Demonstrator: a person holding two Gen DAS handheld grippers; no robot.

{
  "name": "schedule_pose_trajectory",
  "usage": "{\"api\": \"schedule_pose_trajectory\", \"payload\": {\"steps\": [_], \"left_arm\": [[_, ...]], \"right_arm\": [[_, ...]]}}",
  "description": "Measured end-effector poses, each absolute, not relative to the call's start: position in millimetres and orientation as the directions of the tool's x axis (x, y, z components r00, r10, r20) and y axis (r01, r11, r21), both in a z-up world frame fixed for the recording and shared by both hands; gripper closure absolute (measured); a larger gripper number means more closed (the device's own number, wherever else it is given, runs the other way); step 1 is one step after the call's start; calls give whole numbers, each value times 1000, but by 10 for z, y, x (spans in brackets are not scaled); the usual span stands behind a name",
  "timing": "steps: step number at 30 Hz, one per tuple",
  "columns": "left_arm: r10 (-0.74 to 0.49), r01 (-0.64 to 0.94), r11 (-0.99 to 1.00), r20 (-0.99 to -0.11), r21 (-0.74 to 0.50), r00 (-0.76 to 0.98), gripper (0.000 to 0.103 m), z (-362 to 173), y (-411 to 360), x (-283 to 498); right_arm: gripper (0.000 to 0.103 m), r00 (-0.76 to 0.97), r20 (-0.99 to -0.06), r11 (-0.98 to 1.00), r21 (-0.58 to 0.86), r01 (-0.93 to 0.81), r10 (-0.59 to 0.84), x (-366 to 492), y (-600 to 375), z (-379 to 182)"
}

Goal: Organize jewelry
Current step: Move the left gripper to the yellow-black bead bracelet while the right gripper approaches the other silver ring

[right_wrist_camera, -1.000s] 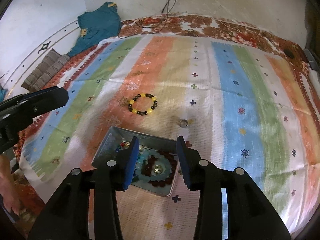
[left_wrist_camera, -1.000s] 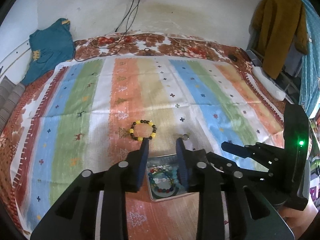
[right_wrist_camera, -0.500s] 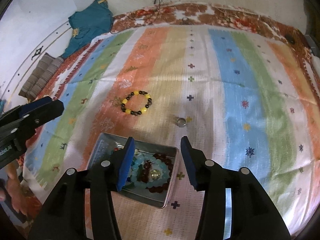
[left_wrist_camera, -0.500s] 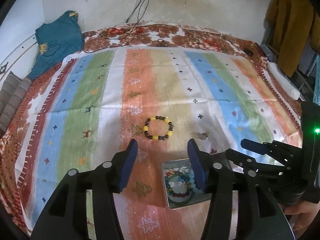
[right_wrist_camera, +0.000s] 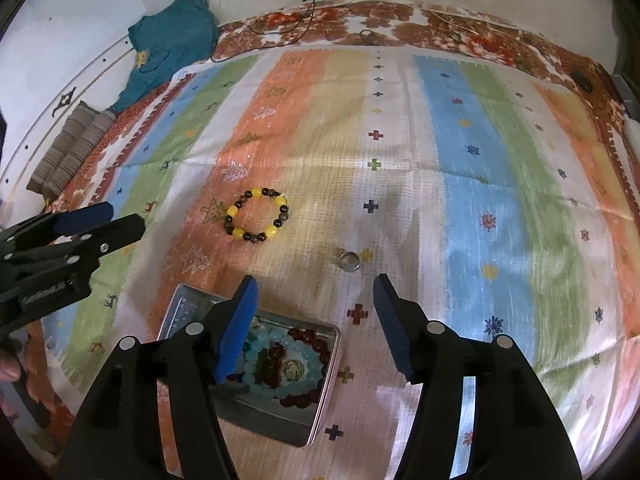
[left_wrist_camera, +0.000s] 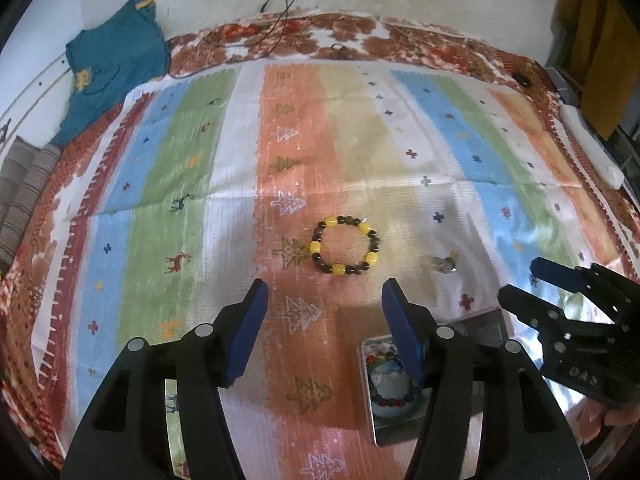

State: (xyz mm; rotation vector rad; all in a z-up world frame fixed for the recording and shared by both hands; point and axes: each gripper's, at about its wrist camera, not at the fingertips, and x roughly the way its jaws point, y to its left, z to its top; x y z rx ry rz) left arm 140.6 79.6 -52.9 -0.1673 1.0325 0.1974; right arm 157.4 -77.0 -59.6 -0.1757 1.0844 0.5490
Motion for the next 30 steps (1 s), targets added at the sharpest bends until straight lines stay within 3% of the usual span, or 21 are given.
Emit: {"api": "schedule_pose_trajectory", "payload": {"steps": [11,30], "left_arm": [[81,-246,969,-893,-34,443,44,-772,856,1710],[79,-239,971,-933,-8,352,43,-1199,959,2065]], "right_arm": [[43,279,-898,856,174,-486,341,1808,-712,-776],[43,187,-949,862,136,-488,256,2114,-551,-1181]]}}
